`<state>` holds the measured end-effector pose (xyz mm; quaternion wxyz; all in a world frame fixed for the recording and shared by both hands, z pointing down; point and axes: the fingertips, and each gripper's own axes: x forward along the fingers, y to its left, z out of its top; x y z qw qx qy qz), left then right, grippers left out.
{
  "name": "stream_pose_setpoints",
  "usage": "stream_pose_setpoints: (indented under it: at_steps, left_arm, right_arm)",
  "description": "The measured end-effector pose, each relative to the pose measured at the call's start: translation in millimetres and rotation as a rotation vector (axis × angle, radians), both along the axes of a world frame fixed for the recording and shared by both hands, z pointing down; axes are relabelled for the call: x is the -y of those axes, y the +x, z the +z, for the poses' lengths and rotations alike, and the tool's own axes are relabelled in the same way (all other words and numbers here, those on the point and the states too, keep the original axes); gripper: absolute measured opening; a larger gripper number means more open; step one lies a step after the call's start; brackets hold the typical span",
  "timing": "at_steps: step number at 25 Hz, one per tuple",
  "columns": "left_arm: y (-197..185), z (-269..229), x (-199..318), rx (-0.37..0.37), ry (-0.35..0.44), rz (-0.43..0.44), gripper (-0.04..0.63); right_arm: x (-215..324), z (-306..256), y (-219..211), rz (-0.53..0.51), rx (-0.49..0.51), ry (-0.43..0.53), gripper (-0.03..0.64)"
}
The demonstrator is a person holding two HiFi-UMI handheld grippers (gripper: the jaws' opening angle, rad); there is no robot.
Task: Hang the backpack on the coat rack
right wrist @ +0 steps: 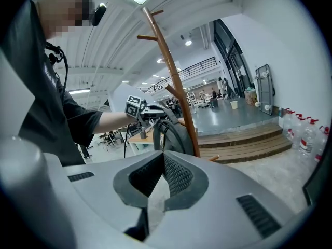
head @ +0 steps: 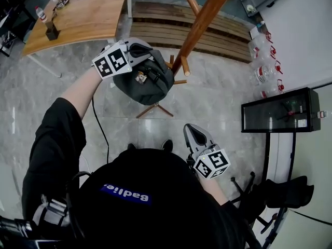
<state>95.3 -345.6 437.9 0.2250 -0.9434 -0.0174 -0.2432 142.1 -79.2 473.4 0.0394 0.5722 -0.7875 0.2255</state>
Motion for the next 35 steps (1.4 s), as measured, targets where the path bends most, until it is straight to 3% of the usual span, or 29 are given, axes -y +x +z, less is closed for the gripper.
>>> stream_pose_setpoints:
  at_steps: [16, 25, 35]
  left_arm:
    - [26, 22, 11, 0.037, -0.013, 0.094, 0.037]
    - [35, 44, 9, 0.032, -0.059, 0.119, 0.037]
    - [43, 59, 8, -0.052, -0.112, 0.061, 0.053]
  right_arm:
    - [-12, 5, 15, 0.041, 0.014, -0.021, 0.005]
    - [-19, 11, 22, 0.058, 0.015, -0.037, 0.005]
    - [-27, 11, 28, 0.066, 0.006, -0.047, 0.005]
